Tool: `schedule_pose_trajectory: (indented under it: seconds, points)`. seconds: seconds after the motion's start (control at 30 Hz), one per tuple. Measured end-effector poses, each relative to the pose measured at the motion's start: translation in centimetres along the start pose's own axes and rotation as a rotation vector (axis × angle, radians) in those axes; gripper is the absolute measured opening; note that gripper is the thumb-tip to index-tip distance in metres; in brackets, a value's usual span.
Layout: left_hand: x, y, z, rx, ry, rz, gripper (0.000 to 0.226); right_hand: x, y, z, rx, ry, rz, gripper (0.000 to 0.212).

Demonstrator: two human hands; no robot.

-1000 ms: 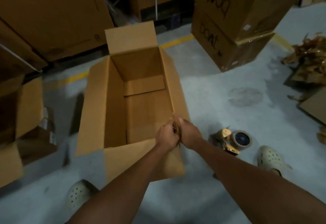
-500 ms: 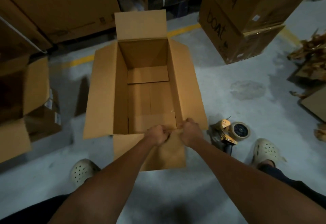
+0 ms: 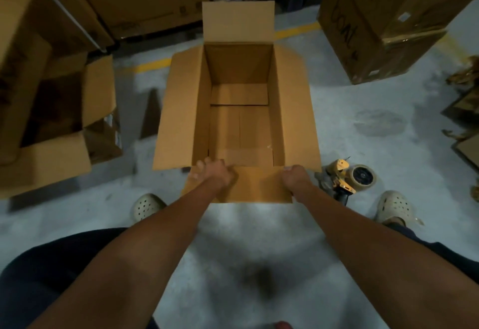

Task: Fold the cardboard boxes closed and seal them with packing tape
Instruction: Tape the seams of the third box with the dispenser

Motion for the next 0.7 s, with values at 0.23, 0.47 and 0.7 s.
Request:
schedule_pose_trajectory:
  seconds: [0.23, 0.47, 0.7]
  points:
    - [-4.2, -2.0, -7.0, -0.177, 0.674, -0.219, 0.043, -2.2, 0.5, -2.0, -0.170, -0.728, 0.296, 0.010]
    - [-7.2, -4.8, -7.8, -0.040, 1.526, -0.352, 0.023, -4.7, -0.9, -0.6, -0.176, -1.131, 0.258, 0.023]
    - [-5.0, -8.0, -3.2, 0.354, 0.921, 0.026, 0.033, -6.4, -4.9, 3.2, 0.046, -0.055, -0.265, 0.063]
Point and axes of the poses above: each hand's wrist, its own y-axis away from the middle knuckle, its own z-axis out of the palm, x = y × z, the point moved 4 cm from there along -y, towards the middle knuckle, and after that the axes turned 4 degrees about z, right-handed, at the moved point
